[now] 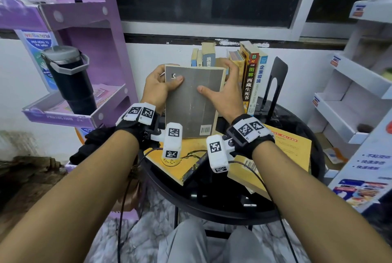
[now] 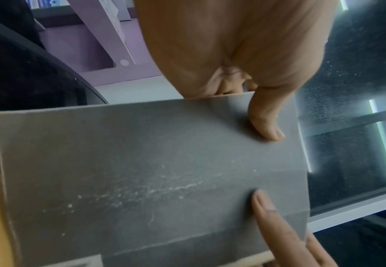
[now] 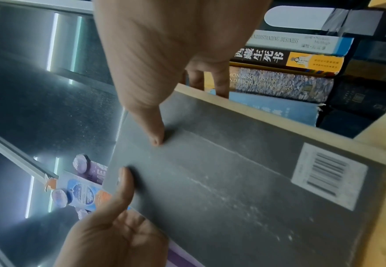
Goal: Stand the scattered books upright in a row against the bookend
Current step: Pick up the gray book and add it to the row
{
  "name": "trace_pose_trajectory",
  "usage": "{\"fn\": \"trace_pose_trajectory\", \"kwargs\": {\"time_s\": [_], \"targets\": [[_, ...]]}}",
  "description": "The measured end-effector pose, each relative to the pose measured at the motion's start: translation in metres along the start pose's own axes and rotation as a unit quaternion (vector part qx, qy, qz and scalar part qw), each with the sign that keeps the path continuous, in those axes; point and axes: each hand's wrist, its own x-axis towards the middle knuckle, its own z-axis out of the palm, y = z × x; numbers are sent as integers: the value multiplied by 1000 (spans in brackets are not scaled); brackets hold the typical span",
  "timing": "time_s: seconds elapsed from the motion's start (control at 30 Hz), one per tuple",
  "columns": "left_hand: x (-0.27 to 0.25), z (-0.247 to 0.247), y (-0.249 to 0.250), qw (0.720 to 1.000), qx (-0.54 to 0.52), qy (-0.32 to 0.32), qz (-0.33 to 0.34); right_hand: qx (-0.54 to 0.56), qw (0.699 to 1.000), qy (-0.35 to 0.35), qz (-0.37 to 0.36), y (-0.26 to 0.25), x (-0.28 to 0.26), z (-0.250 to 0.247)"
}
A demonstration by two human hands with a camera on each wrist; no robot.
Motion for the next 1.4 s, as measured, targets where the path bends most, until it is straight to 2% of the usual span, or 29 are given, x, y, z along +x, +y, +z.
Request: {"fn": "trace_pose_trajectory", "kwargs": {"time_s": [0.17,0.3,0.53,0.73,0.87,1.2,1.3,1.4], "targets": [[8,-7,3,999,-17,-43,-5,3,999,-51,-4,-12,7,-16],[18,-8,10,995,-28,-98,-13,11,992,-124,0,-23,10,-30],[29,7,16,982,5,-184,-45,16,978,-204,38,-27,12,-50],[37,36,12,977,39,-194,-76,-30,983,-178,8,-26,16,-72],[40,62,16,977,84,-179,-82,-58,985,-164,-10,-26,21,-94],[52,144,12,967,130,-204,-73,-76,990,-120,-4,-20,28,-170],[59,168,10,977,122,-165,-48,-96,990,-104,-6,-16,32,-190],[68,187,4,989,123,-84,3,-125,988,-91,-10,-13,35,-207]]}}
